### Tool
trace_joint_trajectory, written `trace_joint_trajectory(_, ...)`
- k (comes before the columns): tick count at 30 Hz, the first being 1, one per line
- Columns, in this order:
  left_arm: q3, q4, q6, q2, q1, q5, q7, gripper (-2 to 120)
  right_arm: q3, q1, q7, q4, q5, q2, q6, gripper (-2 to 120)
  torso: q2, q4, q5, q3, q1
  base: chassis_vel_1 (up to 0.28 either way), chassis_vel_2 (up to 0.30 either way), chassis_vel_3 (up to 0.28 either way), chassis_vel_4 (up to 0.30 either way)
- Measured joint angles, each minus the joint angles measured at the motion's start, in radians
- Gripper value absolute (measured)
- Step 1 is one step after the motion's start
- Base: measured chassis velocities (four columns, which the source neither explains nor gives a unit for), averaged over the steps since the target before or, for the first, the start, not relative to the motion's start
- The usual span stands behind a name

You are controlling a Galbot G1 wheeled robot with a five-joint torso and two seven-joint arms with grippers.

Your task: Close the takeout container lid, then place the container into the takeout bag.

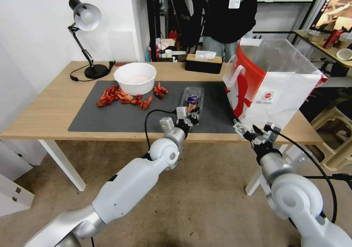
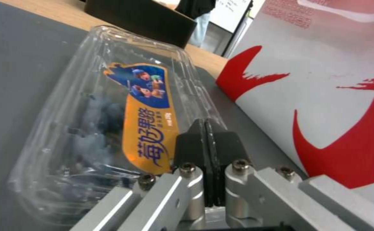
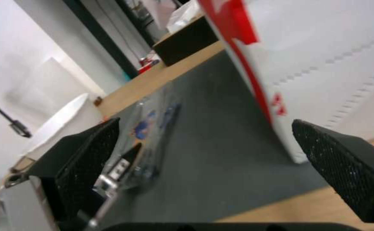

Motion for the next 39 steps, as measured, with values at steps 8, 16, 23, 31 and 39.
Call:
trace_joint_trajectory(8, -0.002, 0.013, -0.004, 0.012, 0.000, 0.008, 0.005, 0, -0.082, 0.159, 0.019, -0.074, 0.150, -0.027, -0.015, 100, 0.000, 0.0000, -0.0001, 0.000, 0.000, 0.000, 0.000, 0.000, 0.000)
trace_joint_trajectory(16, -0.009, 0.017, -0.011, 0.023, 0.002, 0.011, 0.008, 0, -0.168, 0.282, 0.024, -0.167, 0.238, -0.022, -0.021, 100, 0.000, -0.0001, -0.0001, 0.000, 0.000, 0.000, 0.000, 0.000, 0.000)
trace_joint_trajectory(23, -0.010, 0.023, -0.014, 0.026, -0.002, 0.011, 0.010, 0, -0.222, 0.370, 0.032, -0.253, 0.265, -0.002, -0.023, 100, 0.000, 0.0001, 0.0000, 0.000, 0.000, 0.000, 0.000, 0.000, 0.000)
trace_joint_trajectory(31, -0.004, 0.029, -0.016, 0.027, -0.007, 0.011, 0.011, 0, -0.256, 0.429, 0.027, -0.345, 0.272, 0.022, -0.027, 100, 0.000, 0.0000, 0.0000, 0.000, 0.000, 0.000, 0.000, 0.000, 0.000)
trace_joint_trajectory(39, 0.000, 0.034, -0.018, 0.027, -0.012, 0.010, 0.011, 0, -0.282, 0.482, 0.020, -0.411, 0.273, 0.043, -0.028, 100, 0.000, 0.0000, 0.0001, 0.000, 0.000, 0.000, 0.000, 0.000, 0.000)
